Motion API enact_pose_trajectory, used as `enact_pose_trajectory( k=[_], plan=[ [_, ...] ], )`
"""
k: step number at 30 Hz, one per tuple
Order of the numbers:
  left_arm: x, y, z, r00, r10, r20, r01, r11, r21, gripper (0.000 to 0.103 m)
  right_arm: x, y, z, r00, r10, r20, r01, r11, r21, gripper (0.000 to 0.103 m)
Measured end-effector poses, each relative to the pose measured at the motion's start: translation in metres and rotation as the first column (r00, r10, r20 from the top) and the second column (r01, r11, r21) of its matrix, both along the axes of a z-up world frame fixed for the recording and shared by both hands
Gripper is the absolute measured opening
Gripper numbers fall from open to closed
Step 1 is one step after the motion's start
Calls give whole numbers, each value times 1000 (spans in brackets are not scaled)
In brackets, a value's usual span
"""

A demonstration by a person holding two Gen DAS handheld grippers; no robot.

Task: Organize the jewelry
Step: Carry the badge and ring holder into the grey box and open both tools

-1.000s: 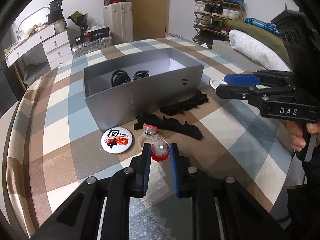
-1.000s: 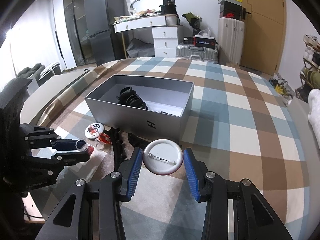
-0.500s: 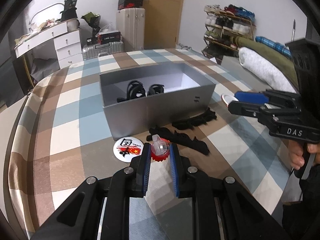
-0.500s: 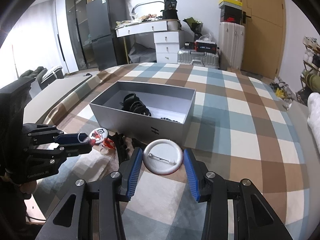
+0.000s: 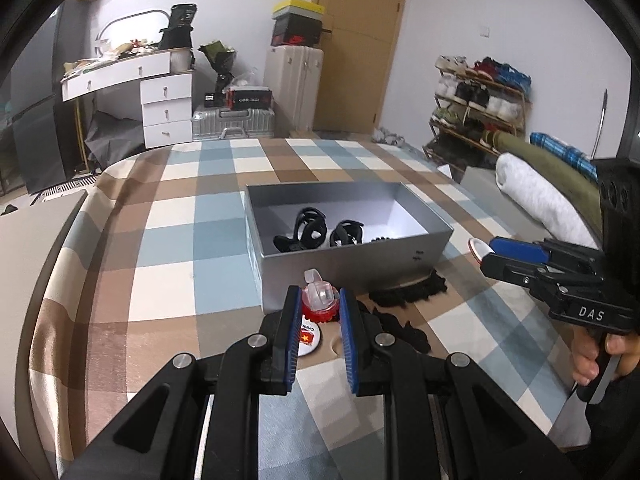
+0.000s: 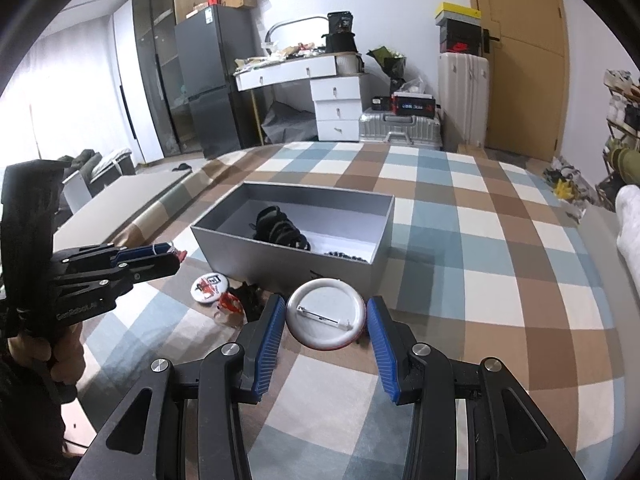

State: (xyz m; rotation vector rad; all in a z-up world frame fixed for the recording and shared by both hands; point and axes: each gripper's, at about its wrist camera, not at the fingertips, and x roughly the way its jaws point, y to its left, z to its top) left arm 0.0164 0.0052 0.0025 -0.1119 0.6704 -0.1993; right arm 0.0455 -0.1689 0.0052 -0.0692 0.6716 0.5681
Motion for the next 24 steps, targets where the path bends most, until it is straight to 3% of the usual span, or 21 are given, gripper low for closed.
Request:
enact_pose_trajectory(
  k=[8,24],
  plan=[
    [-1,6,4,999,35,30,-34,999,-27,13,0,-4,3,1000,-5,10,5,1000,29,41],
    [0,5,9,996,76,45,-77,997,7,14,-2,-6,9,1000,-3,31,1,997,82,41]
  ],
)
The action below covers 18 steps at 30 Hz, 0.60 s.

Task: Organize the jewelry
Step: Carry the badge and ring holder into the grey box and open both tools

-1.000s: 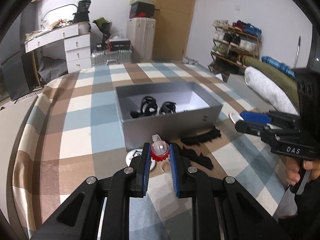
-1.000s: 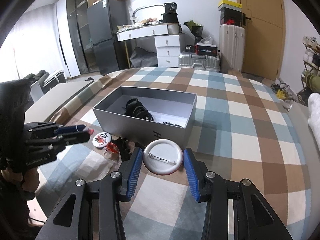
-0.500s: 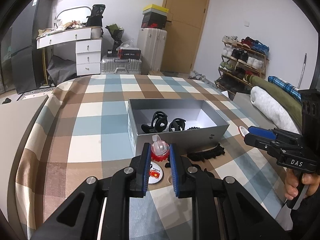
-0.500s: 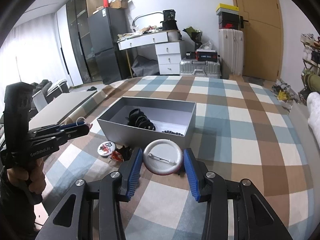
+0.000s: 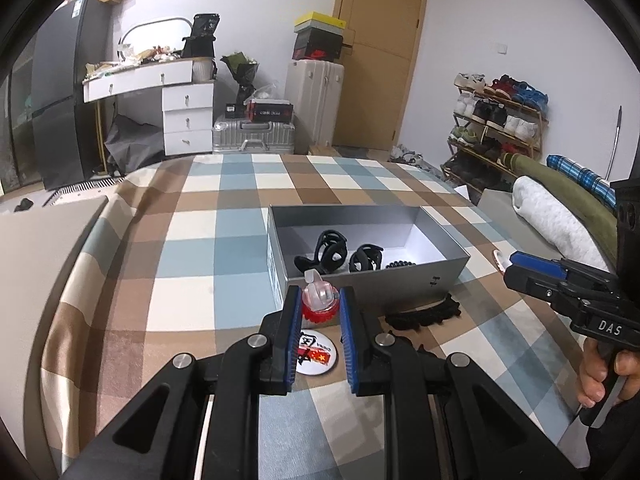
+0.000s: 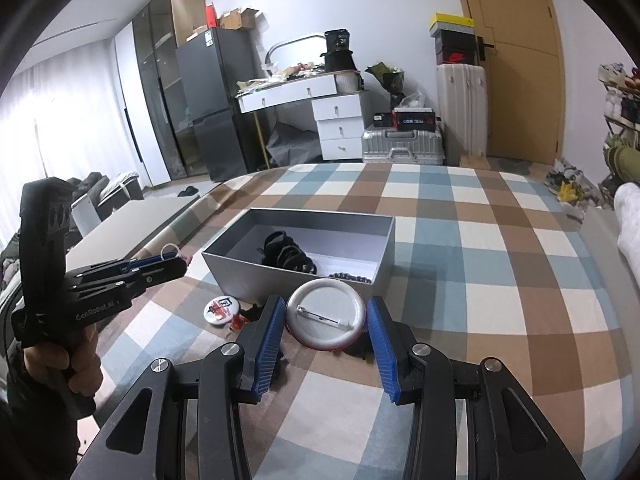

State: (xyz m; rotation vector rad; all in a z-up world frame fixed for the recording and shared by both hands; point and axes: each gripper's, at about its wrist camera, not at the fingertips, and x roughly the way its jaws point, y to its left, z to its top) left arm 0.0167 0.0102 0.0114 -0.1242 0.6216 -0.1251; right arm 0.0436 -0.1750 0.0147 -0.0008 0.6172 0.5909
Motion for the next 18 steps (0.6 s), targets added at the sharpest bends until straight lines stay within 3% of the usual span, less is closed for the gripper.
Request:
enact_pose_trajectory(
  k=[18],
  plan=[
    [17,-3,10,1000,24,7,-24,1000,15,14,17,5,26,1000,-6,16,5,999,52,42]
  ],
)
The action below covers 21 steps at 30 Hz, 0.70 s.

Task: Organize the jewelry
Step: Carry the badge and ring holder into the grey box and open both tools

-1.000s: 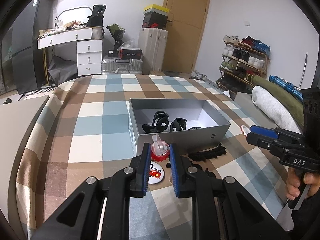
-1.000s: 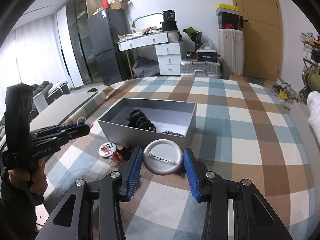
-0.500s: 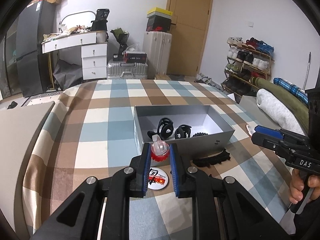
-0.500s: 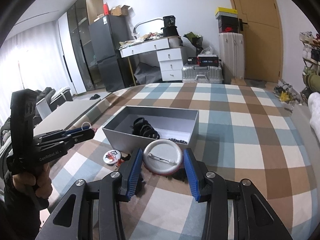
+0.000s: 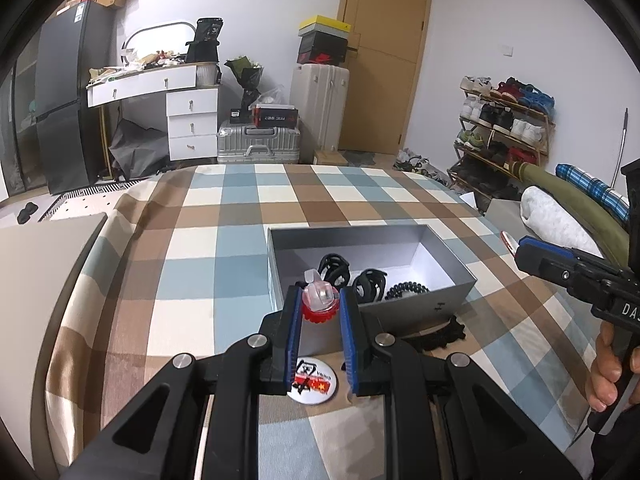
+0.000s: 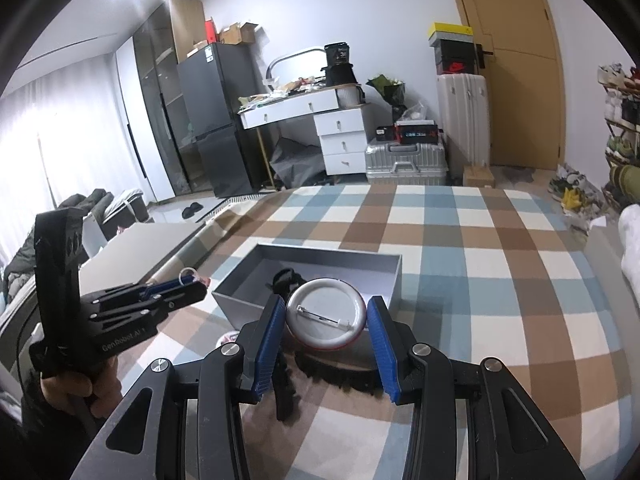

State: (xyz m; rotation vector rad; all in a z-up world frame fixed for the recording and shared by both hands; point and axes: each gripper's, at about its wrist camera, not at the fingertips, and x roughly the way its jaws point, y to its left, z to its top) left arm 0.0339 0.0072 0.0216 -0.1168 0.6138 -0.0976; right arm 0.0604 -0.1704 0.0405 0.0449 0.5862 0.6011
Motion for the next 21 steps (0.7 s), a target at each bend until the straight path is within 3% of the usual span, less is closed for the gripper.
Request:
enact_pose_trajectory(
  k=[9,21],
  plan=[
    [12,6,3,1000,18,2,-18,1000,1,14,18,-1,5,999,-23,-34,25,998,60,42],
    [29,-3,-2,1000,-5,-5,5,1000,2,13,36,5,-18,992,-33,-125,49,990,130,42]
  ],
)
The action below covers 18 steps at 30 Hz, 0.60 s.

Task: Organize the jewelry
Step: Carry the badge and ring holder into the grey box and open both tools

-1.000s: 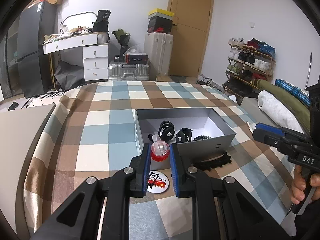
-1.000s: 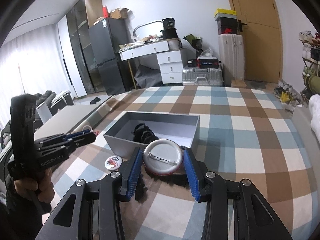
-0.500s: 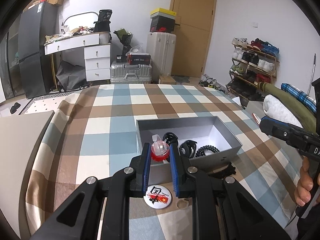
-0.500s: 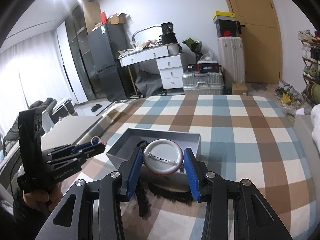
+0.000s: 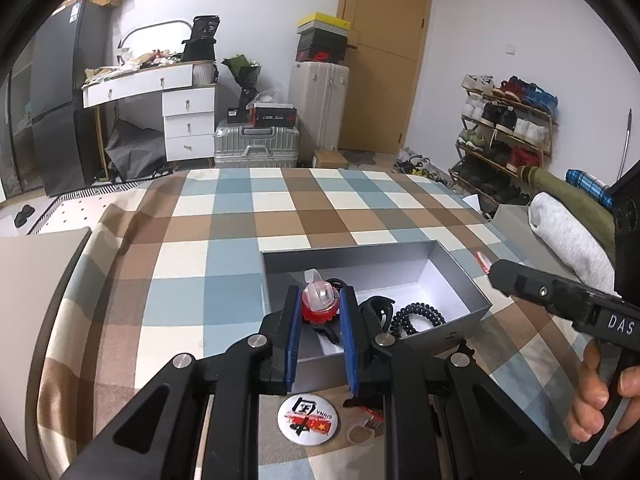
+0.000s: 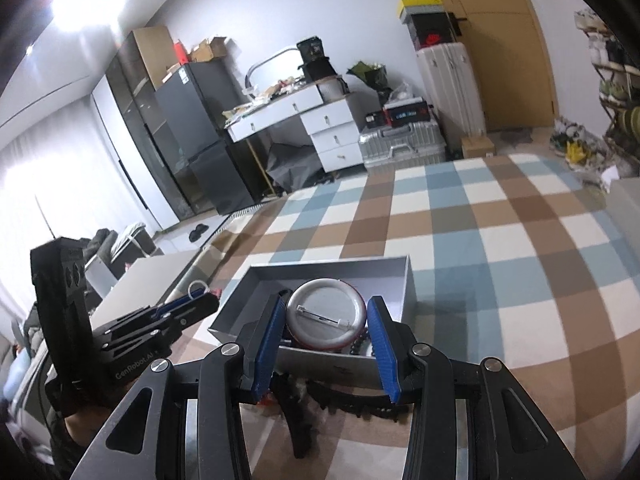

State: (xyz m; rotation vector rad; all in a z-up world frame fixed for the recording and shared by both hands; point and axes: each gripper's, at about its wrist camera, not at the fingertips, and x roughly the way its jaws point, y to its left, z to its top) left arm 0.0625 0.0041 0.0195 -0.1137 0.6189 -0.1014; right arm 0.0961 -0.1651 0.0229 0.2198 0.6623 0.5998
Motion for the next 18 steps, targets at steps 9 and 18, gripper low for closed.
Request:
enact_pose_trajectory(
  k=[9,18],
  plan=[
    [10,-6,-6,1000,-1,-18,2,1000,15,14,7,9,-9,1000,3,-18,-3,1000,-4,42],
    [16,-14,-11,999,-14,-32,15,999,39,14,11,13,-16,999,6,-34,-7,1000,-21,42]
  ],
)
